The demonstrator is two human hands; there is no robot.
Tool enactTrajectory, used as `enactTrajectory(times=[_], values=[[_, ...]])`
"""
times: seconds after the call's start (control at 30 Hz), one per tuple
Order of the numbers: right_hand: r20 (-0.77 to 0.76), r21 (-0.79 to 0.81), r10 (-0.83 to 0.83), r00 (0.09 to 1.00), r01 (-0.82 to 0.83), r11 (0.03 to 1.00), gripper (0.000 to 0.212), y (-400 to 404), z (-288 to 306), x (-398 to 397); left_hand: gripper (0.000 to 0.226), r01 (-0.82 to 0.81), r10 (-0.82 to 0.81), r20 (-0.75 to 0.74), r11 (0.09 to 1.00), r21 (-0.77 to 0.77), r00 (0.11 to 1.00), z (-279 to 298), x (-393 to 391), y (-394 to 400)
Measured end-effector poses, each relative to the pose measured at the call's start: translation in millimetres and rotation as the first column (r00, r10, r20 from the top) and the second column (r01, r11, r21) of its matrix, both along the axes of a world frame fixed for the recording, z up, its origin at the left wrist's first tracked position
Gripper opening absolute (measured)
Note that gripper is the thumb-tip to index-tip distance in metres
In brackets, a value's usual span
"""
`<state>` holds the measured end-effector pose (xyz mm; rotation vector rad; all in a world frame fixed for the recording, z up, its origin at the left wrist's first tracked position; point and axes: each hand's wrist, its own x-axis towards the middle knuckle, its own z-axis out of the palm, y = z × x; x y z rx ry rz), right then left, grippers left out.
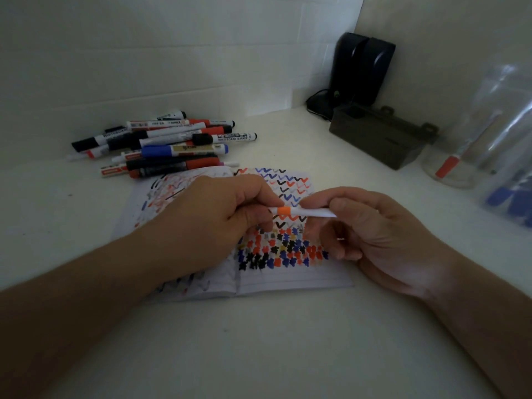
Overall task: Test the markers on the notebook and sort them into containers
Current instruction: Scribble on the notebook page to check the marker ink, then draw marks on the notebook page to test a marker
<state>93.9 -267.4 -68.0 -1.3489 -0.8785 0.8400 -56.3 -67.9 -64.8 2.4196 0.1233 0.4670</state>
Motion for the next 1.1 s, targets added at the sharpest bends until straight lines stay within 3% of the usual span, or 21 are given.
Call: enactTrajectory(times=[0.13, 0.27, 0.33, 0.4, 0.43, 0.5, 0.57, 0.63, 0.73, 0.87, 0.97, 1.1], values=[[-0.013, -0.023, -0.025, 1.0, 0.025, 0.999, 0.028, 2, 3, -2, 0.025, 0.013, -0.005, -0.084, 0.995, 0.095, 0.996, 0, 3, -3], [0.002, -0.04, -0.106, 0.994, 0.106, 0.994, 0.012, 1, 6, -7, 0.007, -0.027, 0.033, -0.123, 0.998, 0.049, 0.992, 0, 2, -7], [0.249, -0.066, -0.184, 0.951, 0.206, 0.976, 0.013, -7, 11, -7, 0.006, -0.046, 0.045, -0.183, 0.999, 0.001, 0.982, 8, -1, -9], [0.598, -0.107, -0.203, 0.775, 0.328, 0.939, 0.012, -26, 24, -6, 0.018, -0.032, 0.028, -0.272, 0.999, -0.01, 0.962, 28, -4, -20], [0.702, -0.105, -0.199, 0.684, 0.376, 0.921, 0.011, -41, 32, -7, 0.027, -0.008, 0.003, -0.301, 1.0, -0.015, 0.954, 41, -5, -31], [0.784, -0.054, -0.214, 0.583, 0.406, 0.912, 0.009, -87, 48, -15, 0.034, 0.066, -0.081, -0.272, 0.996, -0.065, 0.959, 62, -9, -66], [0.74, 0.046, -0.286, 0.609, 0.378, 0.925, 0.008, -147, 56, -30, 0.031, 0.128, -0.144, -0.148, 0.985, -0.114, 0.978, 70, -14, -113], [0.567, 0.153, -0.406, 0.717, 0.392, 0.907, 0.01, -216, 48, -49, 0.029, 0.196, -0.205, -0.039, 0.966, -0.167, 0.978, 61, -21, -171], [0.349, 0.114, -0.503, 0.791, 0.497, 0.86, 0.015, -312, 6, -73, 0.017, 0.338, -0.356, -0.037, 0.911, -0.236, 0.934, 25, -26, -262], [0.202, -0.224, -0.567, 0.799, 0.601, 0.767, 0.015, -397, -92, -92, 0.012, 0.436, -0.52, -0.297, 0.846, -0.306, 0.801, -62, 2, -342], [0.191, -0.507, -0.583, 0.79, 0.588, 0.63, 0.015, -419, -183, -107, 0.007, 0.428, -0.488, -0.522, 0.871, -0.241, 0.699, -140, 36, -372], [0.23, -0.66, -0.57, 0.789, 0.556, 0.505, 0.011, -417, -266, -109, 0.024, 0.456, -0.462, -0.68, 0.866, -0.206, 0.569, -195, 61, -388]])
